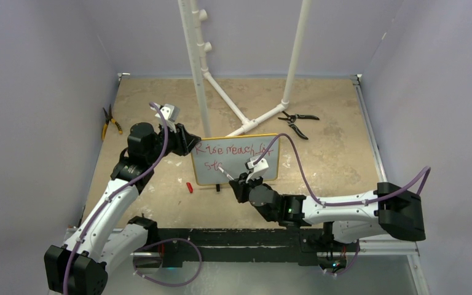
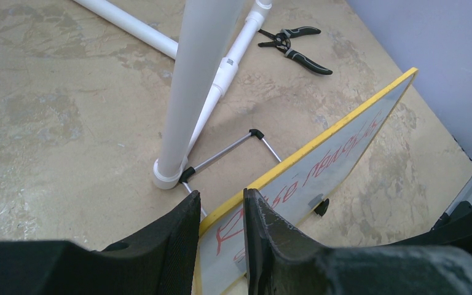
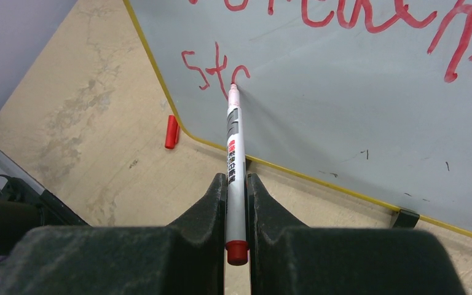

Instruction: Write a sentence on the whiteboard

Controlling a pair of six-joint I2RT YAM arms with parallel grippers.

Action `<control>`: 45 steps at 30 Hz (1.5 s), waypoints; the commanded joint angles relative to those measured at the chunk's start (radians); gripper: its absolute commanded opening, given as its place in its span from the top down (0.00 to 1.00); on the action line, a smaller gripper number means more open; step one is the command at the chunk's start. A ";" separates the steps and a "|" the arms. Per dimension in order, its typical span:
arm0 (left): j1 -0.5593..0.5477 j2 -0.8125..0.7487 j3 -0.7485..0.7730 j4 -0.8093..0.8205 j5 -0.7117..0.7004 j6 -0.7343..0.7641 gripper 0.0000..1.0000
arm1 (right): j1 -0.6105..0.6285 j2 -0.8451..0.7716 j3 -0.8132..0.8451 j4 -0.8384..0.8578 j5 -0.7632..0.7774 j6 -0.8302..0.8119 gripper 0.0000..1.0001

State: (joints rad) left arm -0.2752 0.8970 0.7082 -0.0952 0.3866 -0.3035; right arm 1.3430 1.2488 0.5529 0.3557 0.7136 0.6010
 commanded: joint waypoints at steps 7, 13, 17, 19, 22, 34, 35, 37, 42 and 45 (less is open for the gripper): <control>0.001 -0.002 -0.008 0.000 0.015 -0.009 0.70 | -0.011 -0.022 0.011 -0.099 0.040 0.057 1.00; 0.001 0.000 -0.008 0.000 0.017 -0.009 0.70 | -0.011 -0.052 0.022 -0.094 0.079 0.032 1.00; 0.001 0.000 -0.007 0.002 0.017 -0.009 0.70 | -0.010 -0.058 0.039 -0.075 0.105 0.002 1.00; 0.001 0.000 -0.007 0.002 0.017 -0.009 0.70 | -0.011 -0.060 0.043 -0.064 0.115 -0.011 1.00; 0.001 0.001 -0.008 0.001 0.017 -0.009 0.70 | -0.011 -0.063 0.047 -0.047 0.120 -0.025 1.00; 0.001 -0.002 -0.008 0.001 0.016 -0.010 0.70 | -0.011 -0.069 0.050 -0.041 0.125 -0.024 1.00; 0.001 -0.003 -0.008 0.000 0.015 -0.011 0.70 | -0.010 -0.069 0.049 -0.042 0.124 -0.021 1.00; 0.001 -0.003 -0.007 0.000 0.015 -0.009 0.70 | -0.011 -0.066 0.045 -0.052 0.119 -0.010 1.00; 0.001 -0.001 -0.007 0.000 0.015 -0.009 0.70 | -0.010 -0.044 0.036 -0.083 0.101 0.025 1.00; 0.001 -0.001 -0.008 0.000 0.015 -0.010 0.70 | -0.011 -0.028 0.028 -0.094 0.090 0.044 1.00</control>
State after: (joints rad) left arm -0.2749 0.8974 0.7082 -0.0948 0.3855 -0.3035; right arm 1.3426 1.1980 0.5625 0.2810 0.7601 0.6125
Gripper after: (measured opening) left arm 0.302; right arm 0.132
